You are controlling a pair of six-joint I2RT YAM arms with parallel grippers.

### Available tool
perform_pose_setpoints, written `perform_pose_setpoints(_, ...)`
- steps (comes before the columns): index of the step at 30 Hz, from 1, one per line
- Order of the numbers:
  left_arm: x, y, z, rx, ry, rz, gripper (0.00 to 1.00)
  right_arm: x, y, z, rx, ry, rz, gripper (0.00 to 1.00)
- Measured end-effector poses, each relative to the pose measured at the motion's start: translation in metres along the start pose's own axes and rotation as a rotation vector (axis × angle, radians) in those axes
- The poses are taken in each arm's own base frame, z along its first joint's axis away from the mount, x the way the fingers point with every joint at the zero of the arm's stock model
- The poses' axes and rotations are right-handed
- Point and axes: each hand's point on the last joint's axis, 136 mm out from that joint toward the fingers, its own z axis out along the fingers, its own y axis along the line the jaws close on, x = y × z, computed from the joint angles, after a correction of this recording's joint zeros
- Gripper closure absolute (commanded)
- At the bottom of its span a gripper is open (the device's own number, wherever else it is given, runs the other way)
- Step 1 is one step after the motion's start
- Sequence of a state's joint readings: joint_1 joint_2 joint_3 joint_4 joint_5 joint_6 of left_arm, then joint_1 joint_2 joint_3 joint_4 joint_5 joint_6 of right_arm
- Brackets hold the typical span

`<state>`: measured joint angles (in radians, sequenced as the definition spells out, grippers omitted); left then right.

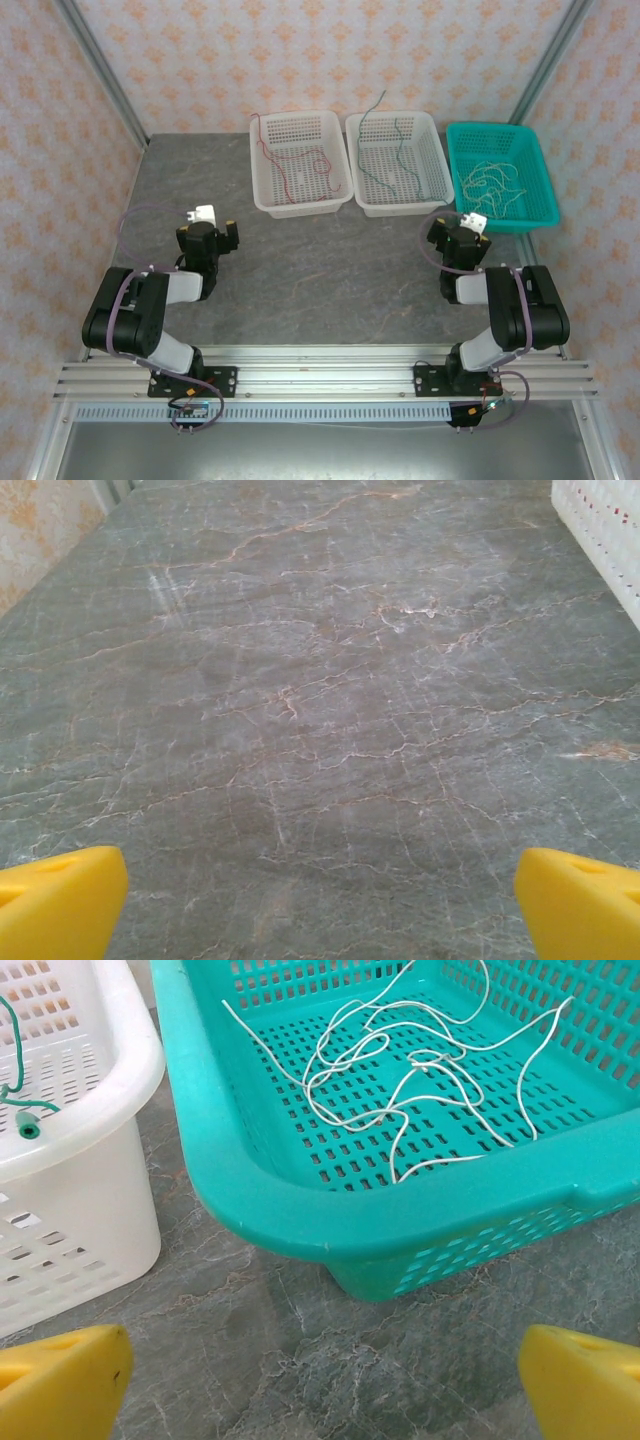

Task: Untangle the cables

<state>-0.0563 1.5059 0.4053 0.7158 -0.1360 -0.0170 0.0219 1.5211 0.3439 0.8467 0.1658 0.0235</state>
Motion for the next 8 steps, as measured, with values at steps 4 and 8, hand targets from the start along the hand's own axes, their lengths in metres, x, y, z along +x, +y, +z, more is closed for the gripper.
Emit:
perform_pose_setpoints(4,0.0,-0.003,0.0,0.016,0.002,0.001,0.0,-0.003,0.004,0.002,-0.017,0.001,-0.014,0.01)
perform_pose_setpoints(8,0.0,-0.004,0.0,0.024,0.003,0.001,0.0,-0.01,0.011,0.004,-0.038,-0.011,-0.021,0.01)
